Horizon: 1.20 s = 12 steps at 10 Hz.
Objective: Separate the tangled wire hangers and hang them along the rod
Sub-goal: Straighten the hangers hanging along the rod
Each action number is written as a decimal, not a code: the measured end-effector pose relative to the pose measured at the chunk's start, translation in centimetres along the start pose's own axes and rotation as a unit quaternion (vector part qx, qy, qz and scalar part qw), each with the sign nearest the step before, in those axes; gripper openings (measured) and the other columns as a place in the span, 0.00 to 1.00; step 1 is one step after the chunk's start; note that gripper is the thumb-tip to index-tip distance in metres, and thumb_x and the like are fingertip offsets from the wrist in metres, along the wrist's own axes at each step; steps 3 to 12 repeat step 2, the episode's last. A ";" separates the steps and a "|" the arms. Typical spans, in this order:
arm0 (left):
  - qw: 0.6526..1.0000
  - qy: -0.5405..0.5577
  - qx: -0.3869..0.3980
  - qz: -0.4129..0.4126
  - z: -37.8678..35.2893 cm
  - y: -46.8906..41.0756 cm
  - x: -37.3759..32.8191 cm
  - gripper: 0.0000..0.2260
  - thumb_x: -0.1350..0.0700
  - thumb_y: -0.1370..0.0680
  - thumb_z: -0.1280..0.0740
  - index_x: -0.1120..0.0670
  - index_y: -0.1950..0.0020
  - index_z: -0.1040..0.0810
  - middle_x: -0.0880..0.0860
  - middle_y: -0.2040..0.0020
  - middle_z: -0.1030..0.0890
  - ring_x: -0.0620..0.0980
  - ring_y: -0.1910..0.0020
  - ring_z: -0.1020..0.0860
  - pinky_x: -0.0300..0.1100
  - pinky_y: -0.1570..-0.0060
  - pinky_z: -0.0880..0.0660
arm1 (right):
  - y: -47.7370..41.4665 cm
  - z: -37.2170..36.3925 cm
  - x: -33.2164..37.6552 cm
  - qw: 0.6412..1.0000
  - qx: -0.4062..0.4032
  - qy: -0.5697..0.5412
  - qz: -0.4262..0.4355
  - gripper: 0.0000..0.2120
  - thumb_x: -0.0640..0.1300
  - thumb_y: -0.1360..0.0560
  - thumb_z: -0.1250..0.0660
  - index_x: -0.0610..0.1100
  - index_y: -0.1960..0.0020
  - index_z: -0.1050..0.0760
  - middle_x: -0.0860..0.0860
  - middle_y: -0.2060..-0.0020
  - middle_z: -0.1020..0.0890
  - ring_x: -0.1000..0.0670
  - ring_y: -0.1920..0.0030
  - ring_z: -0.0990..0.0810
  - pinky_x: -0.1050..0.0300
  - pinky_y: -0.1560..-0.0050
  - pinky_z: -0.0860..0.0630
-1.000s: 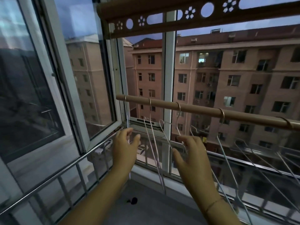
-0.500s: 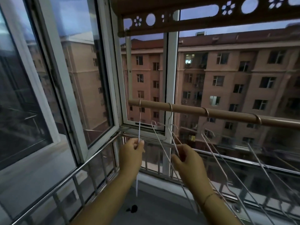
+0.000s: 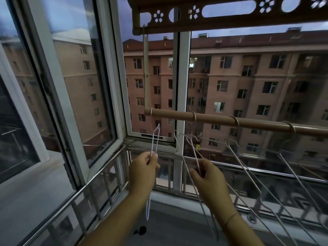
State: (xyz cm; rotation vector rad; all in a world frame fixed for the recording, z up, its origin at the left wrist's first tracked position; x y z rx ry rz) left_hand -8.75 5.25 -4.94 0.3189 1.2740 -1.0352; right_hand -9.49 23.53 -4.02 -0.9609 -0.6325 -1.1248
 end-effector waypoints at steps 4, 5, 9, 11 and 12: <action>0.999 0.042 -0.004 0.034 1.4 0.6 1.0 0.15 0.44 0.25 0.35 0.50 0.43 0.25 0.51 0.53 0.19 0.48 0.57 0.21 0.40 0.63 0.28 | 0.6 1.5 0.0 0.997 0.017 0.073 0.013 0.25 0.51 0.28 0.33 0.52 0.33 0.37 0.59 0.45 0.31 0.56 0.43 0.29 0.57 0.40 0.28; 0.999 0.042 -0.004 0.034 1.4 0.6 1.0 0.15 0.44 0.25 0.35 0.50 0.43 0.25 0.51 0.53 0.19 0.48 0.57 0.21 0.40 0.63 0.28 | 0.6 1.5 0.0 0.997 0.017 0.073 0.013 0.25 0.51 0.28 0.33 0.52 0.33 0.37 0.59 0.45 0.31 0.56 0.43 0.29 0.57 0.40 0.28; 0.999 0.042 -0.004 0.034 1.4 0.6 1.0 0.15 0.44 0.25 0.35 0.50 0.43 0.25 0.51 0.53 0.19 0.48 0.57 0.21 0.40 0.63 0.28 | 0.6 1.5 0.0 0.997 0.017 0.073 0.013 0.25 0.51 0.28 0.33 0.52 0.33 0.37 0.59 0.45 0.31 0.56 0.43 0.29 0.57 0.40 0.28; 0.999 0.042 -0.004 0.034 1.4 0.6 1.0 0.15 0.44 0.25 0.35 0.50 0.43 0.25 0.51 0.53 0.19 0.48 0.57 0.21 0.40 0.63 0.28 | 0.6 1.5 0.0 0.997 0.017 0.073 0.013 0.25 0.51 0.28 0.33 0.52 0.33 0.37 0.59 0.45 0.31 0.56 0.43 0.29 0.57 0.40 0.28; 0.999 0.042 -0.004 0.034 1.4 0.6 1.0 0.15 0.44 0.25 0.35 0.50 0.43 0.25 0.51 0.53 0.19 0.48 0.57 0.21 0.40 0.63 0.28 | 0.6 1.5 0.0 0.997 0.017 0.073 0.013 0.25 0.51 0.28 0.33 0.52 0.33 0.37 0.59 0.45 0.31 0.56 0.43 0.29 0.57 0.40 0.28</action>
Point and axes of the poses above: each hand's wrist, its own y-axis away from the middle knuckle, its own z-axis out of the back of the hand, x = y × z, the point moved 2 cm from there along -y, towards the middle knuckle
